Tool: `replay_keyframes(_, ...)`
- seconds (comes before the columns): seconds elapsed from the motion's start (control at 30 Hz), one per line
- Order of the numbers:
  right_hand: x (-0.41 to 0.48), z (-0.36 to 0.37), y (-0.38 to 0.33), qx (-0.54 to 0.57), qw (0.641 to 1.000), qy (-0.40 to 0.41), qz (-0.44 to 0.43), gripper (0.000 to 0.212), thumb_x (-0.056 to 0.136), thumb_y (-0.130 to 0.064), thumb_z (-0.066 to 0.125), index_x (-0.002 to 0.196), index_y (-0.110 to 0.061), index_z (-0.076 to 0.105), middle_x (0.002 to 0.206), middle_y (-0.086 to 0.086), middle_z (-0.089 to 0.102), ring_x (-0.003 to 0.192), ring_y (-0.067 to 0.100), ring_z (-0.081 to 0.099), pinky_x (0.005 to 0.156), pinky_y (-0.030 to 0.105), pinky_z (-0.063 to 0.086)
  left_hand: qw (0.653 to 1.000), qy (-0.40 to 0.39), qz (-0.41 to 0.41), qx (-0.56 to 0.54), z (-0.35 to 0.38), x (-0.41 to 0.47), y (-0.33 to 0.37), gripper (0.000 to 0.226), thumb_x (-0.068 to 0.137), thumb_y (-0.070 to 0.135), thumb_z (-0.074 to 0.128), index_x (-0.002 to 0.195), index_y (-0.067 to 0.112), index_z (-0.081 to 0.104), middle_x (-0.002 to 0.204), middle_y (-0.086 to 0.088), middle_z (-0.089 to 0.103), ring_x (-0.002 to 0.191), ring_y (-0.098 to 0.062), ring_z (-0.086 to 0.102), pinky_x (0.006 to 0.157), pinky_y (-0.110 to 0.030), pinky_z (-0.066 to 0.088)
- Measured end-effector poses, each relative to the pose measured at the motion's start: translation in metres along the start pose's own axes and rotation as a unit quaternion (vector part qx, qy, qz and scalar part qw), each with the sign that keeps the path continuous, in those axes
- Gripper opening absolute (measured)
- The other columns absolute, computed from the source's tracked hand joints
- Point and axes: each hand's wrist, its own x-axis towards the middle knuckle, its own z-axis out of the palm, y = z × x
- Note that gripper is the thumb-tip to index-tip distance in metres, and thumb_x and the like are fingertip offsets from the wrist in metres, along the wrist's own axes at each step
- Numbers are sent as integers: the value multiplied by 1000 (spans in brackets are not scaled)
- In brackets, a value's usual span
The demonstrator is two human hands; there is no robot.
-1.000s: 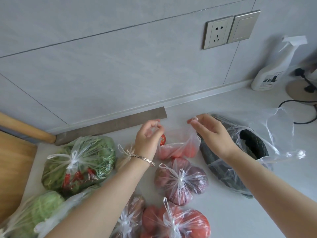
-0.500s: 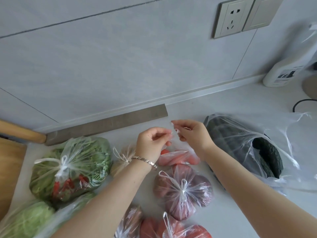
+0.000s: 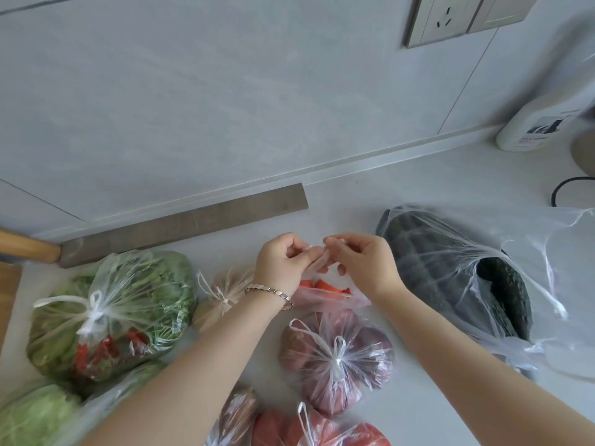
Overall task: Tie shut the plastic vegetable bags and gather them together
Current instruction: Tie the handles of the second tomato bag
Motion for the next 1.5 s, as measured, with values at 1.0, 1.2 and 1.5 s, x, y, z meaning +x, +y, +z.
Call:
replay_keyframes(1.0,-4,-3,-9,1,1000,-8,-28,26,93,-23,49,81,-11,68,70,-3,57,68,8,50,63,8,39,938,-143,-144,-283,-22,10,7,26,83,10,48,59,14,56,77,-9,54,60,-14,51,54,-21,41)
replay_keyframes(1.2,5,-17,2,262,951,23,162,30,89,-6,45,60,-12,49,47,-4,55,56,12,45,54,20,31,969,-109,65,212,-49,35,4,50,74,45,56,61,-2,62,87,-10,61,81,-19,53,79,-23,42)
replay_keyframes(1.5,-5,-45,78,-29,957,77,278,38,81,-10,56,45,-12,43,46,3,29,39,14,21,33,19,19,723,-14,254,642,-94,44,-83,33,75,45,61,50,23,60,62,5,54,68,-22,49,63,-31,17)
